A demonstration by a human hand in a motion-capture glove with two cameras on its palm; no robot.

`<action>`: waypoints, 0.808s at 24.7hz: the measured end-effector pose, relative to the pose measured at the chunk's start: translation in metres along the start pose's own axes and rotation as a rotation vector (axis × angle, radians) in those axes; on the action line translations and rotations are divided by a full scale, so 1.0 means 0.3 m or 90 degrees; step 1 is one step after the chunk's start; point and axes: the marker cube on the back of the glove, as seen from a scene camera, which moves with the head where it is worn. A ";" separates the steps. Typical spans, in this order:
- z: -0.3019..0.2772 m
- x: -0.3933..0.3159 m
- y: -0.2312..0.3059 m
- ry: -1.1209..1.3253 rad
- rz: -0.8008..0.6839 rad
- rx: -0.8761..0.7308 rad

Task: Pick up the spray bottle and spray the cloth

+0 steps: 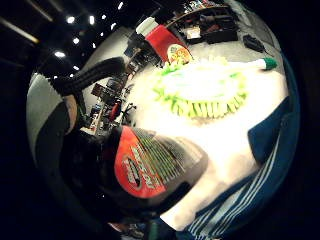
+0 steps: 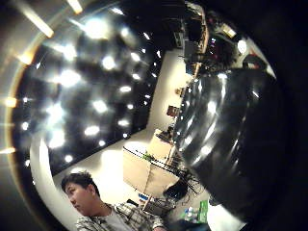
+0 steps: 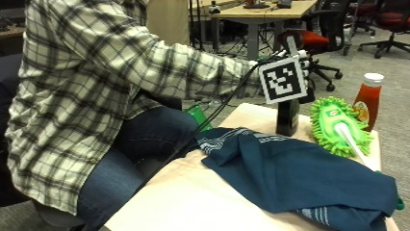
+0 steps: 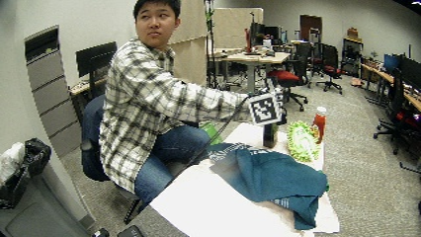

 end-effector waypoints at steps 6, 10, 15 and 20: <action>-0.008 0.014 0.011 -0.026 0.003 -0.052; -0.019 0.023 0.039 -0.032 0.020 -0.098; -0.053 0.023 0.077 -0.034 0.057 -0.128; -0.114 0.003 0.103 -0.013 0.073 -0.132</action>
